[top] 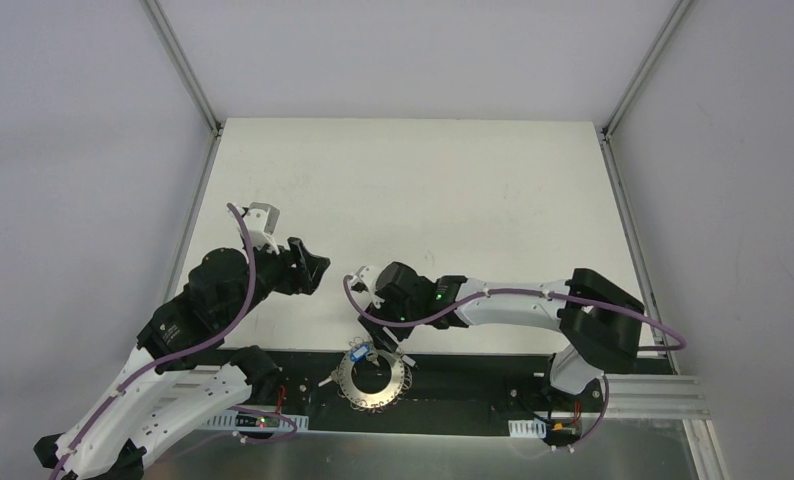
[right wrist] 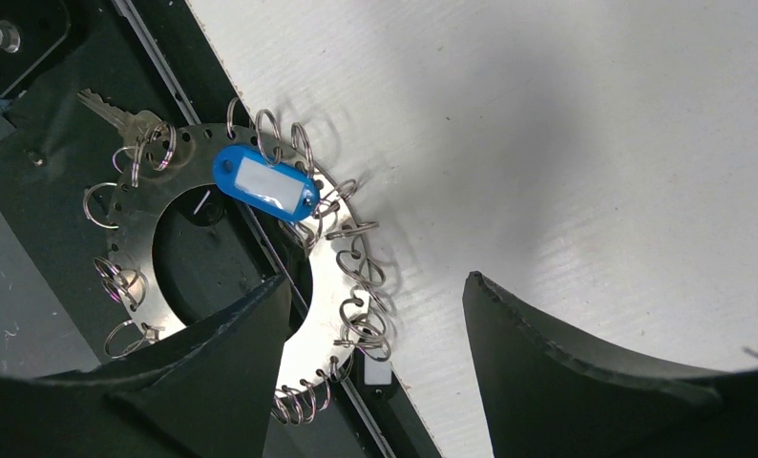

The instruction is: Put the keys on the keyring

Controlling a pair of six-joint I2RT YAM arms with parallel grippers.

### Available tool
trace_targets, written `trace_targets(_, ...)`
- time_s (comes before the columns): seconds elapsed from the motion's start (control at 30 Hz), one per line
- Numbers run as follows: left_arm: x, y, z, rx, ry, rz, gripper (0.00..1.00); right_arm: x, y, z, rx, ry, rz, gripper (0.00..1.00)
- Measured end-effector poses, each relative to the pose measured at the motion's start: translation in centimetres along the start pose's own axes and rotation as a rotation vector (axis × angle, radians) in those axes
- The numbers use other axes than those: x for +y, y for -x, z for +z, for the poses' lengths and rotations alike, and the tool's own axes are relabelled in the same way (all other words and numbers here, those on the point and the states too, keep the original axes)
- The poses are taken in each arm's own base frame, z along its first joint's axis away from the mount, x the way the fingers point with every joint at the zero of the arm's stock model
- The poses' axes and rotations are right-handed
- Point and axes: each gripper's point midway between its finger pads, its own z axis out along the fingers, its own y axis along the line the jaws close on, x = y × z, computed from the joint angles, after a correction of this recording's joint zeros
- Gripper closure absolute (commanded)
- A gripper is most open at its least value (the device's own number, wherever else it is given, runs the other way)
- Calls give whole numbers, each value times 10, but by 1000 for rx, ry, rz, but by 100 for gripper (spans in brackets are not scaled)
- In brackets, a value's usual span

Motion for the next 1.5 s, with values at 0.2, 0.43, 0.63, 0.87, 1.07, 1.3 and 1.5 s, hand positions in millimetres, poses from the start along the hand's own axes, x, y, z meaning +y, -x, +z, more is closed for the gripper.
trace_targets(0.2,1,-2,1,4,2,-1,31,6,-10,14,36,13,-37,32)
trace_targets(0.43,1,-4,1,8,4,0,30,13,-13,25,60,18,-109,96)
trace_targets(0.63,1,-4,2,12,7,2,30,4,-10,25,59,-29,-158,100)
trace_targets(0.87,3,-7,7,28,22,7,30,-18,-1,15,37,-158,-189,100)
trace_targets(1.07,6,-6,7,23,38,8,30,-47,34,-27,-43,-250,-159,100)
trace_targets(1.3,8,-5,7,17,51,10,29,-69,68,-86,-158,-322,-123,94)
trace_targets(1.5,10,-5,9,18,64,14,29,-141,78,-100,-171,-505,24,47)
